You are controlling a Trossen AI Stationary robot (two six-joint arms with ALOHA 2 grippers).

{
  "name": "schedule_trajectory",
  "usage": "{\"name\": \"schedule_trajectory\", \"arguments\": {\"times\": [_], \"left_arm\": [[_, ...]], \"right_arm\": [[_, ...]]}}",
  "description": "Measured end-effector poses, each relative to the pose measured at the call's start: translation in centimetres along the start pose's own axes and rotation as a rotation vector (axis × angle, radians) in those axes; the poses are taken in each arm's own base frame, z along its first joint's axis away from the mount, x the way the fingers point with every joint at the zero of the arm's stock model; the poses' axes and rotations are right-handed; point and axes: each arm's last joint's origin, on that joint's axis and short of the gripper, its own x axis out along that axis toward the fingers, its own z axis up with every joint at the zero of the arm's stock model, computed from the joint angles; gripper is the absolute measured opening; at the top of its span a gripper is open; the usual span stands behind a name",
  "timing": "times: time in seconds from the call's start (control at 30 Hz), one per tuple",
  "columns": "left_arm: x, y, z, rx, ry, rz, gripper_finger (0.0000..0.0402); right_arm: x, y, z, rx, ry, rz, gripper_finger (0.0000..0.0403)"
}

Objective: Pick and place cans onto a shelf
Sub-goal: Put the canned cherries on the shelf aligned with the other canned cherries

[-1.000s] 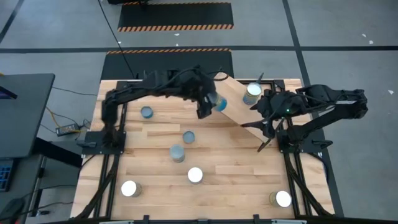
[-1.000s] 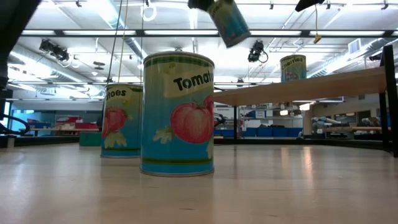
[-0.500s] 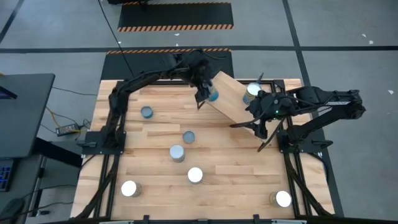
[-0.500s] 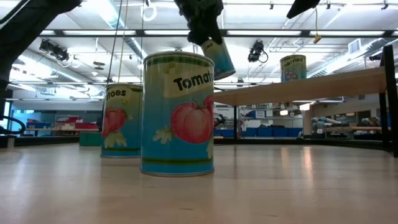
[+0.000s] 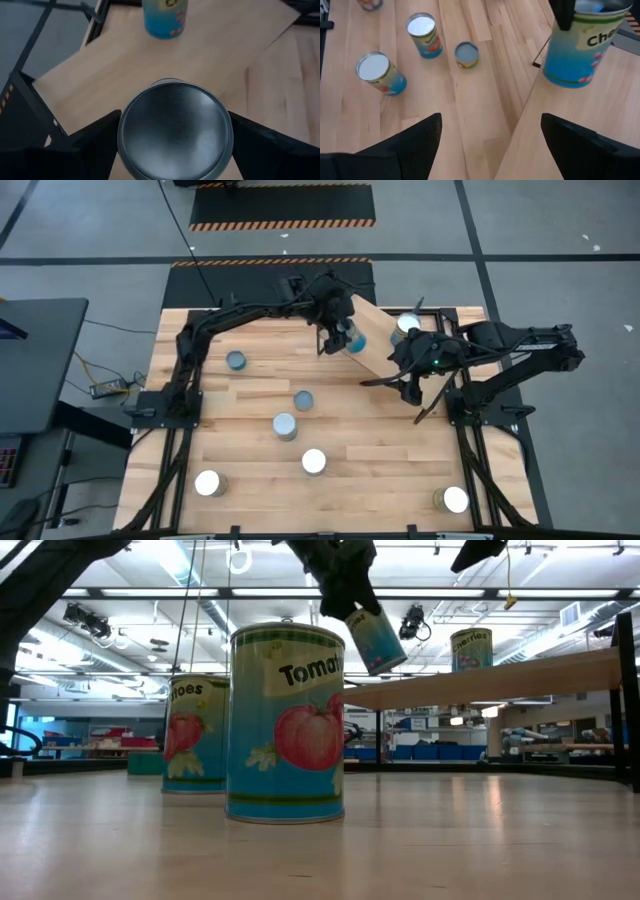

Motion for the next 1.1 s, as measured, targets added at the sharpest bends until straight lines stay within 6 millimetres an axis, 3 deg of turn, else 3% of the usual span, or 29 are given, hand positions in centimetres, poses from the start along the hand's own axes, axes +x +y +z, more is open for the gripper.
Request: {"name": "schedule_trajectory", "arguments": {"times": [0.2,0.53,0.87,1.1], "left_arm": [[0.0,0.0,0.0,0.023,0.007,0.058,0.0328],[-0.3,2.2,-0.9,-0.009,0.071,0.126,0.0329],[1.1,2.1,-1.6,-0.037,0.078,0.097,0.0351],[1.3,1.6,-0.7,-0.009,-0.011,0.101,0.0352]], "right_arm": [[0.2,0.1,0.1,0.012,0.004,0.000,0.0348],[0.3,0.1,0.1,0.063,-0.001,-0.015,0.0348],[0.3,-0.1,0.2,0.055,-0.016,-0.058,0.0348],[0.3,0.0,0.3,0.036,-0.031,-0.054,0.0348]]}}
